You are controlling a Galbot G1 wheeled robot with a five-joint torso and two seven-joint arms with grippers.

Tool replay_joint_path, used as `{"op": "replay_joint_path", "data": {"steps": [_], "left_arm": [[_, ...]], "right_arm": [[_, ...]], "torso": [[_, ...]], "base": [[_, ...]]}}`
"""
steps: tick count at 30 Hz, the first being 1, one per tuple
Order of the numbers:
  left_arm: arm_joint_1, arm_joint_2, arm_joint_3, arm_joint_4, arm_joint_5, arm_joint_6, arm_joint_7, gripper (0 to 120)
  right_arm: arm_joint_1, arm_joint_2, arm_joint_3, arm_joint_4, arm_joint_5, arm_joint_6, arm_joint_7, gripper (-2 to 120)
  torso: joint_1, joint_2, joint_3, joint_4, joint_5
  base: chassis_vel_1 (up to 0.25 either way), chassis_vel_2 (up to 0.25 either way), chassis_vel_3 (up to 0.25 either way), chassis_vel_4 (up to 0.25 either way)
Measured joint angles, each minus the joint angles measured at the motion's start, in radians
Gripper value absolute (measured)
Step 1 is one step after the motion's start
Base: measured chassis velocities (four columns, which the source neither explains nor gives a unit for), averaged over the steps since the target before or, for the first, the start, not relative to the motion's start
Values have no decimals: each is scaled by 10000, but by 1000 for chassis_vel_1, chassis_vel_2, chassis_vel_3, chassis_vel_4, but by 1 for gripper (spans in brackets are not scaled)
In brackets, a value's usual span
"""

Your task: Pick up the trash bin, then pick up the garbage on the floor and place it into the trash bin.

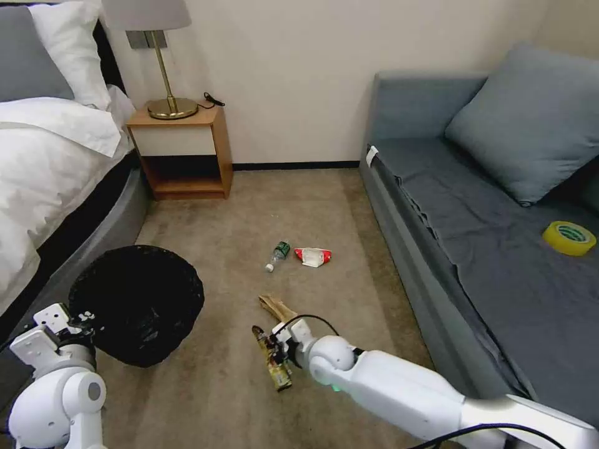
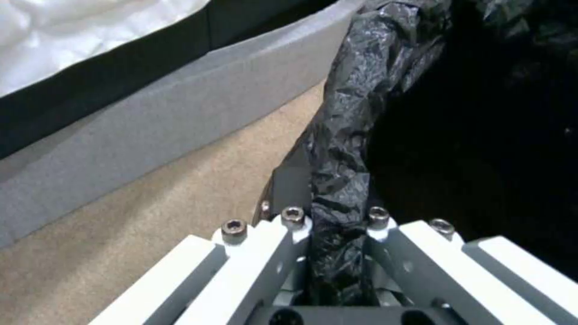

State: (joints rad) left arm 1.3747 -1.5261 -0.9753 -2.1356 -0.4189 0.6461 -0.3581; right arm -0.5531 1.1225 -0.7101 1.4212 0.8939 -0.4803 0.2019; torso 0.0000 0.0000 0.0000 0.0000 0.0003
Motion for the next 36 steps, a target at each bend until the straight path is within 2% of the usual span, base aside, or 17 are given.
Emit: {"op": "replay_joint_path", "data": {"steps": [6,18,36], "left_arm": [[122,-16,85,-56,49,-21,5,2],[249,-24,246,-182,141,-46,15,2],[390,-67,747,-228,421,-114,43,2]], "right_arm": [[62,-720,358,646,45,42,4,0],[251,-1550,1001,1705,295,94,63,0],[388,-2055,2344,4041,1392,-146,530,0]], "torso": [[0,0,0,-1,-1],[0,0,0,0,-1],[0,0,0,1,-3]], "base": [[0,0,0,0],[0,0,0,0],[0,0,0,0]]}}
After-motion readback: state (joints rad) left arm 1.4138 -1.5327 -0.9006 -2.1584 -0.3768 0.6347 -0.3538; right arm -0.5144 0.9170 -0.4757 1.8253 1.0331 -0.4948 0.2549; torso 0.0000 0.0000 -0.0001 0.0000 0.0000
